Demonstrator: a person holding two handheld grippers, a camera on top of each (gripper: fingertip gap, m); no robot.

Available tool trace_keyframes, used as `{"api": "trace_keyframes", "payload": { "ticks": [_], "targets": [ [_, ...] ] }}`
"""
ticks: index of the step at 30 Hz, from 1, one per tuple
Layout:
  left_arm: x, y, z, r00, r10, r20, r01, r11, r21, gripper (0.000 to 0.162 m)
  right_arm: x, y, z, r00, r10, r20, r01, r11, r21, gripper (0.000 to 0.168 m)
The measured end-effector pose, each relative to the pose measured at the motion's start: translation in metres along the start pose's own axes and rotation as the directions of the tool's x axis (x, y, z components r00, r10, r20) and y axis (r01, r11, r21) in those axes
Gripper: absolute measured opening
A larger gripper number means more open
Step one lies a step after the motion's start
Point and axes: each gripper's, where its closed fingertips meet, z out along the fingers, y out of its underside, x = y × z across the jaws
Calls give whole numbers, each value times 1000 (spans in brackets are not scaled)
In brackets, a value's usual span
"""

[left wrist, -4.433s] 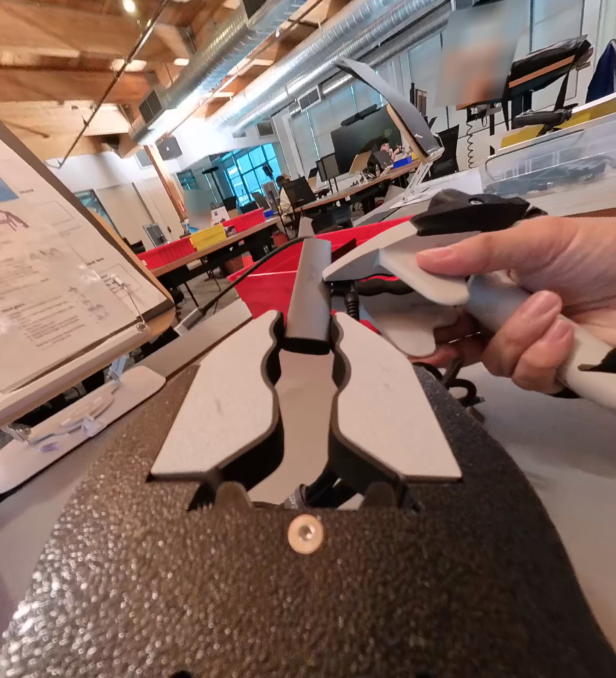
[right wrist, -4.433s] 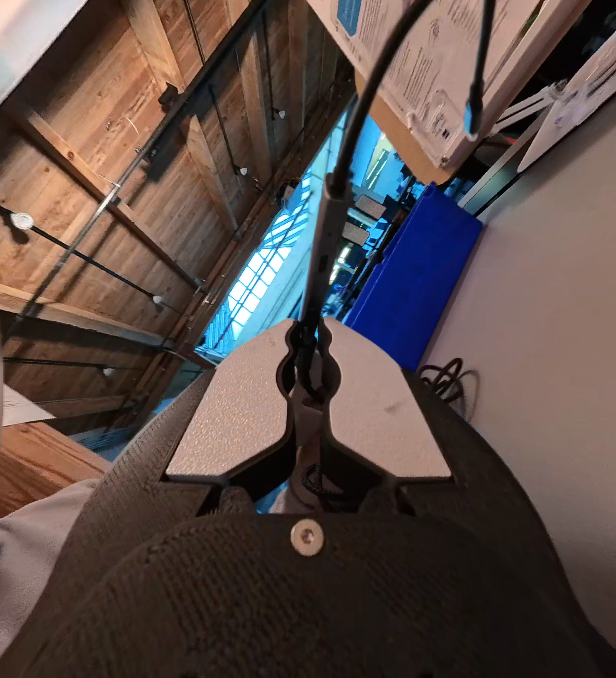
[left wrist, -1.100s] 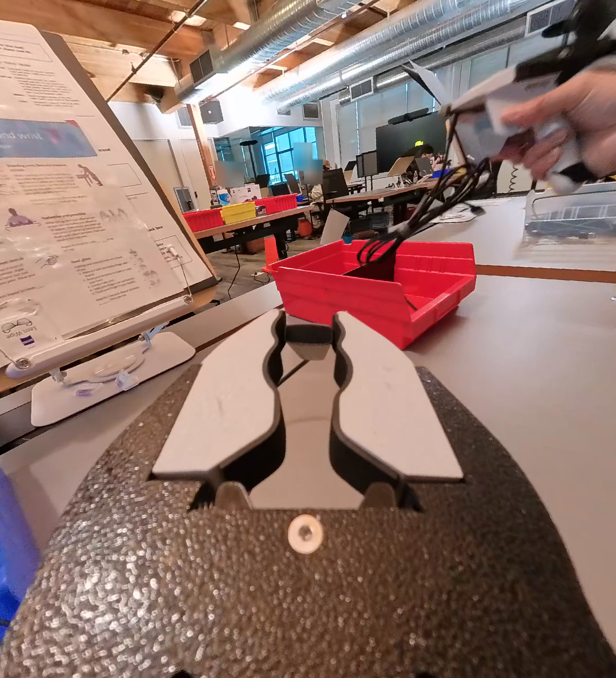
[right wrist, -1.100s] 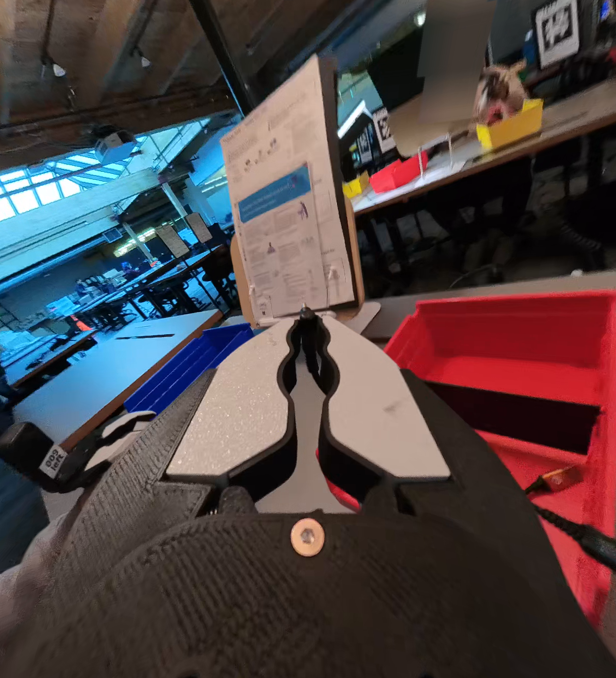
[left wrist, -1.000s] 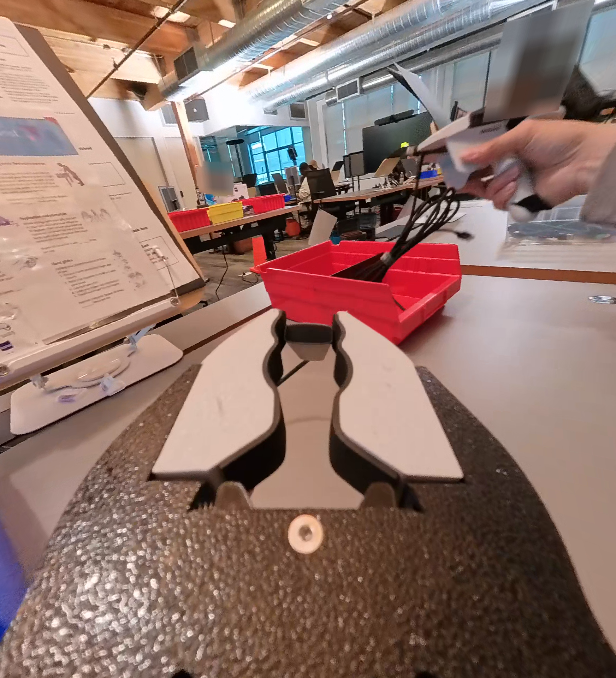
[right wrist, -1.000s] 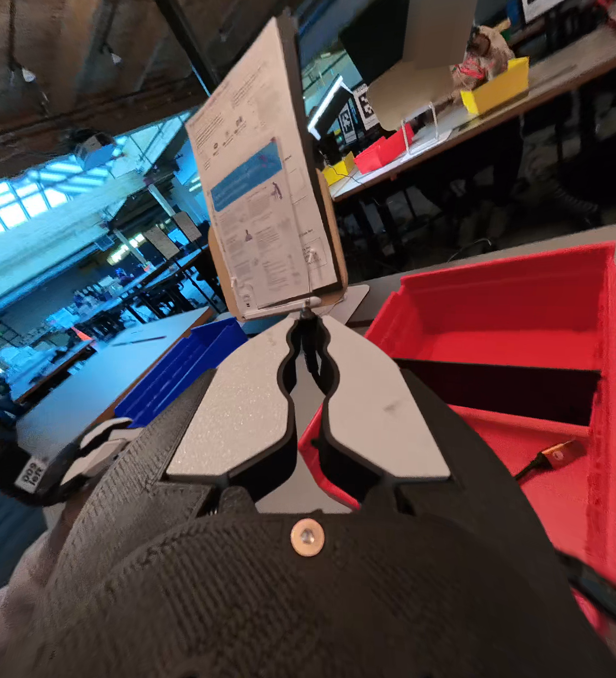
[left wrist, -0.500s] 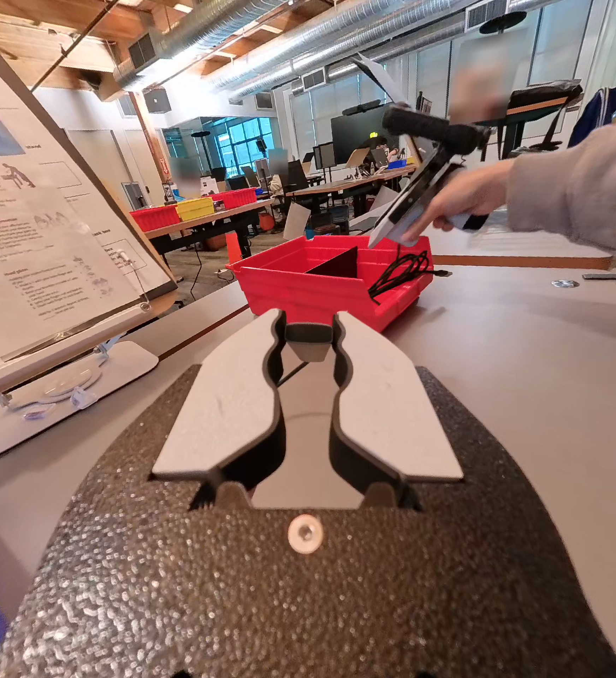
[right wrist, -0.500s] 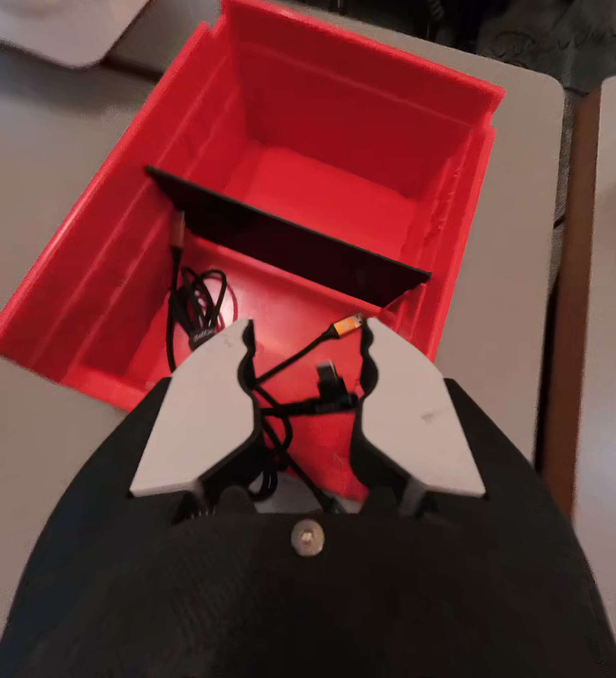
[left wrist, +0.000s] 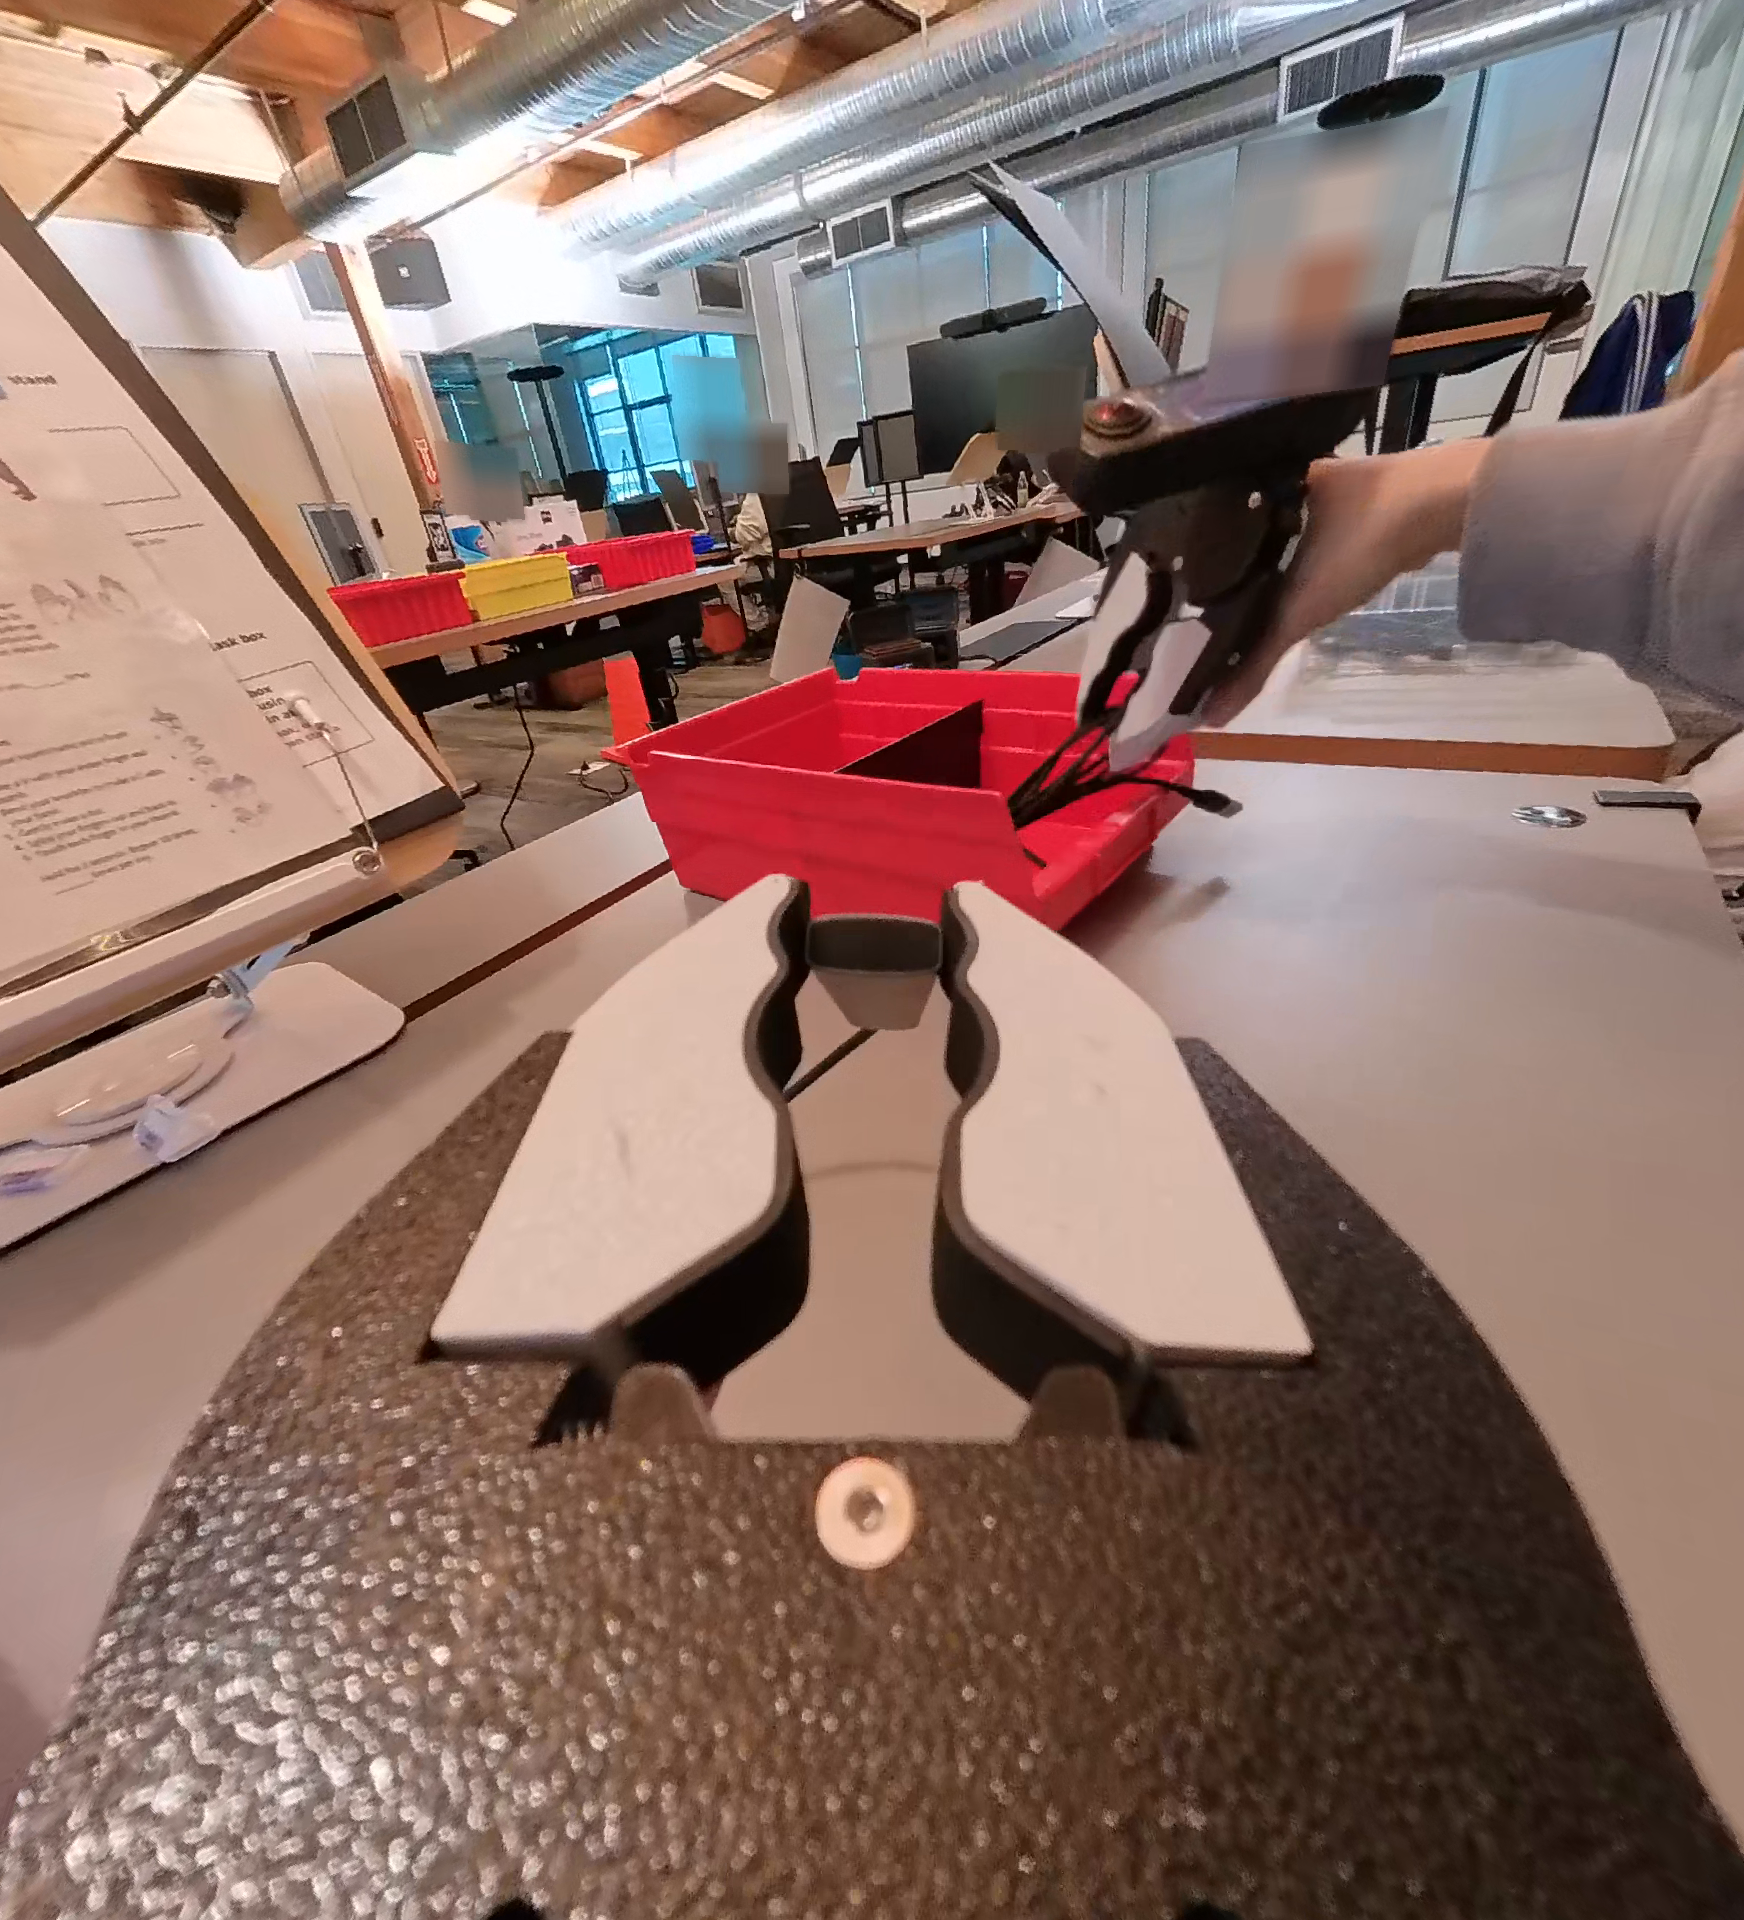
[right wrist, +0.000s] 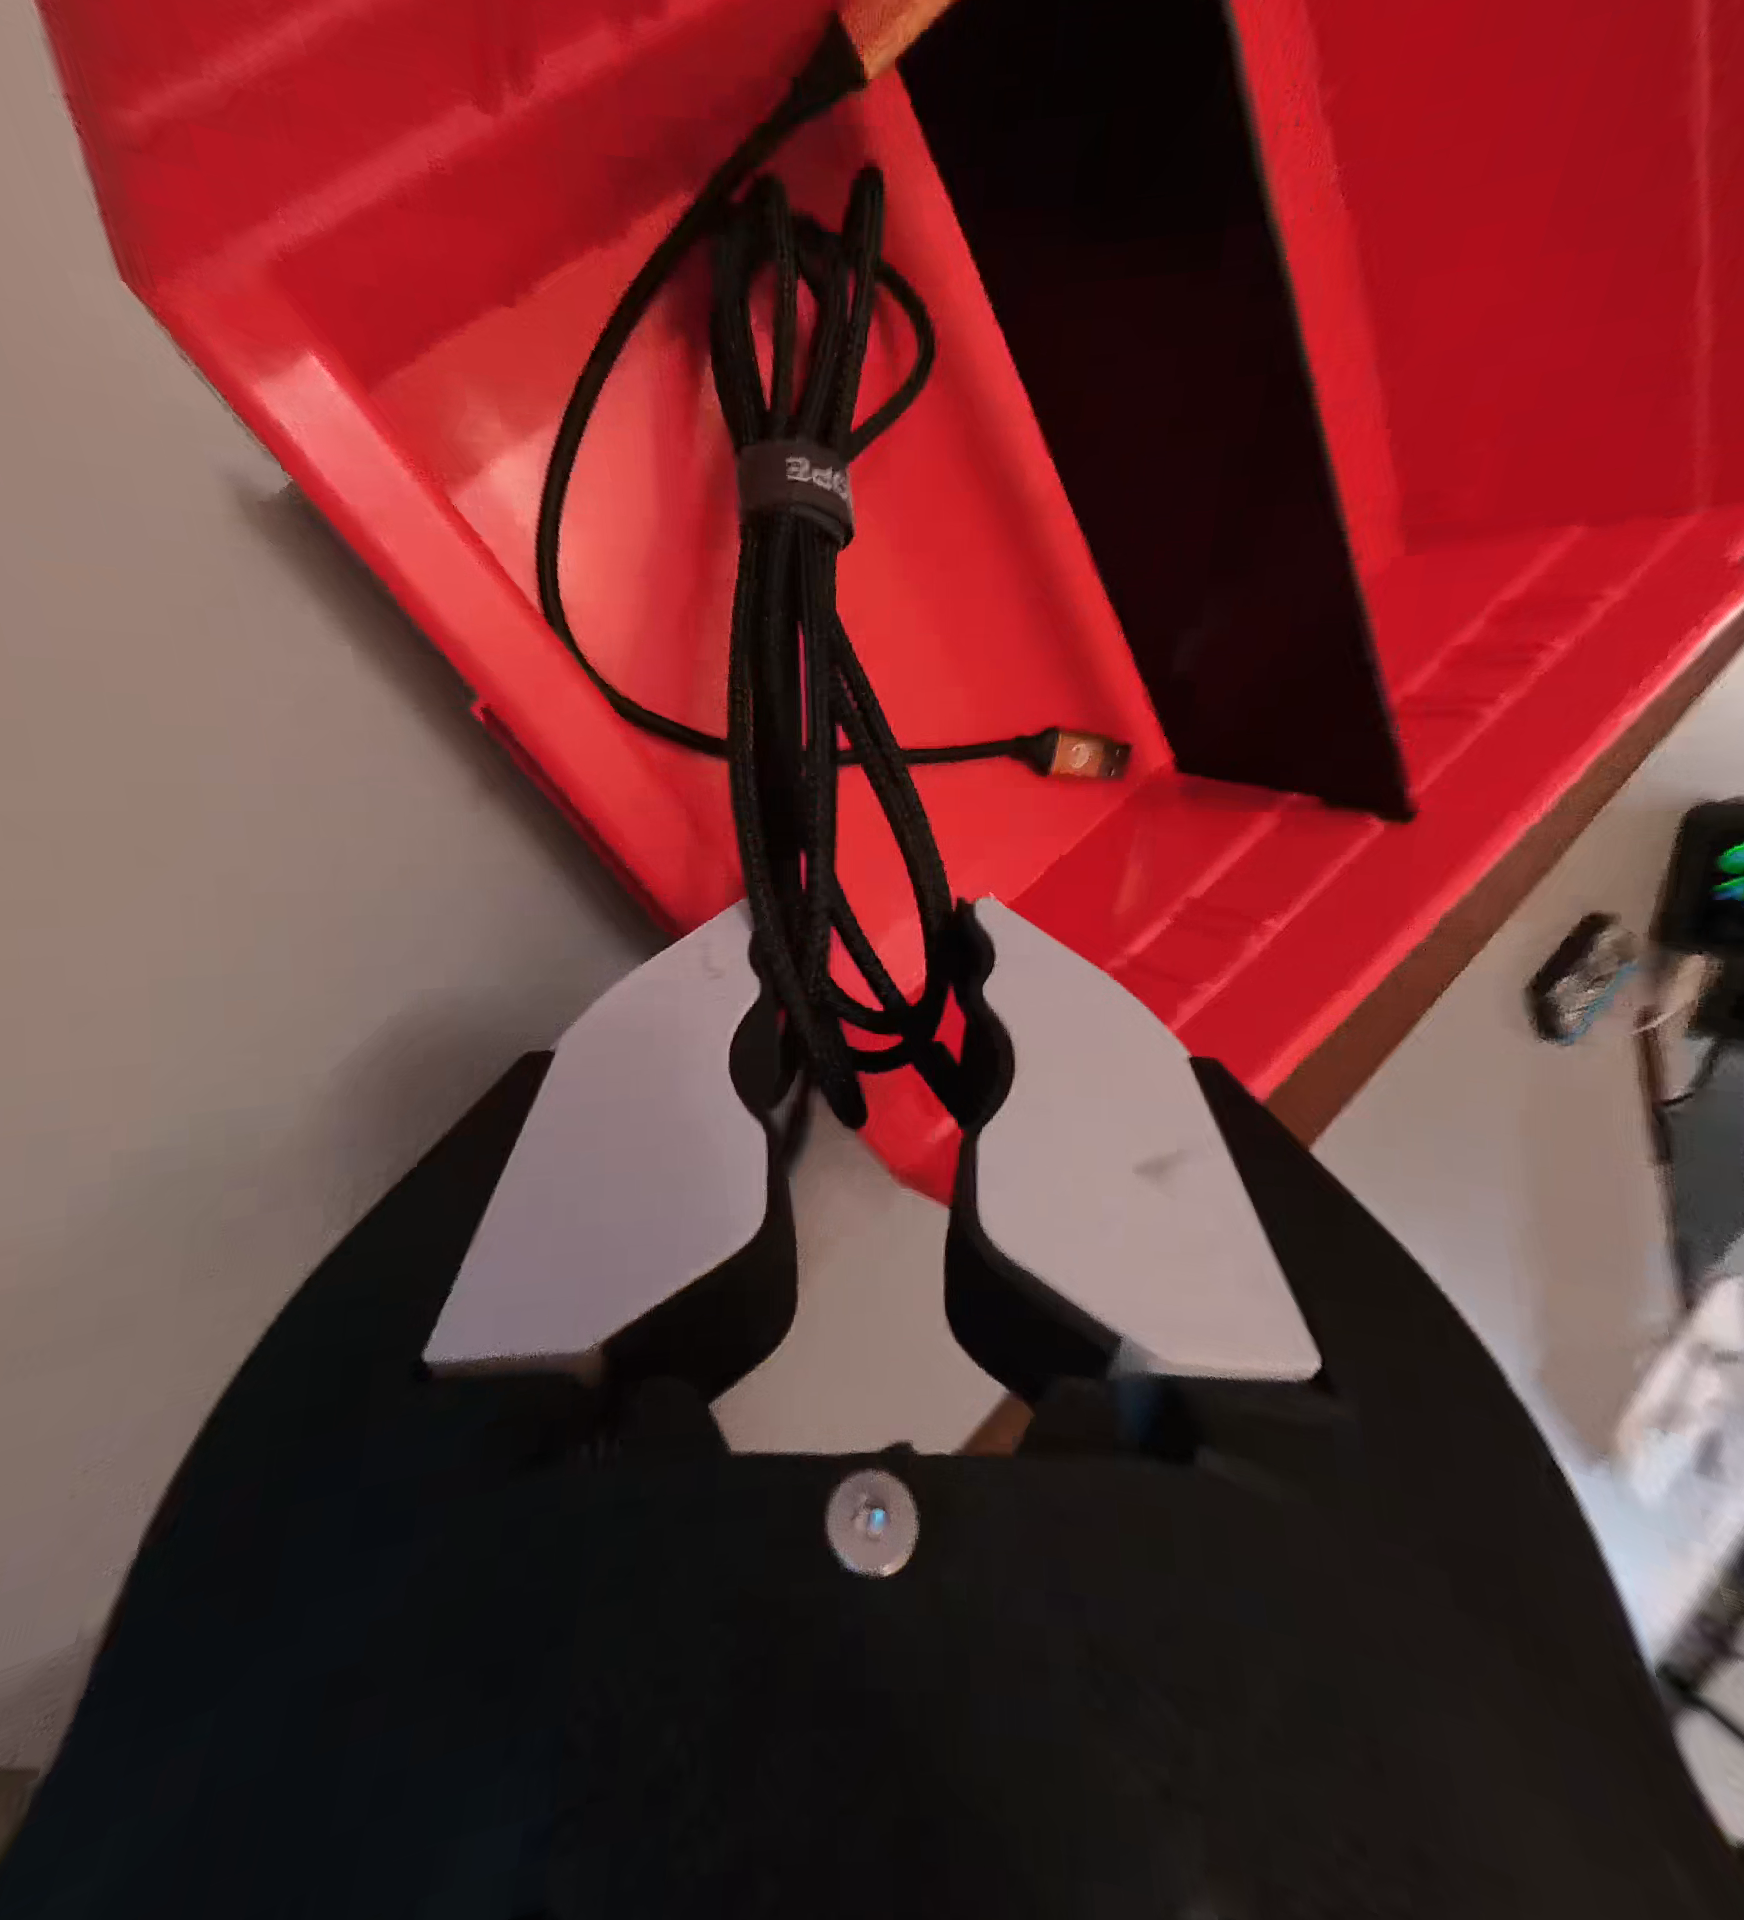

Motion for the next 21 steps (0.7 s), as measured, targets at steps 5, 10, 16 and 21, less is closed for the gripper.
{"api": "trace_keyframes", "payload": {
  "ticks": [5,10,16,21],
  "targets": [
    [-2,1,0,1000,-15,3,15,1000,4,24,34,-32,-9,988,-100,-114,107,993,59,30],
    [0,1,1,1000,-20,-7,20,1000,5,24,57,-40,6,991,20,-135,5,984,181,30],
    [0,2,1,999,-33,-11,34,999,6,24,56,-17,23,952,-161,-262,172,985,20,10],
    [1,3,2,999,-45,-18,45,999,8,24,54,-40,5,979,-97,-180,121,985,126,5]
  ]
}}
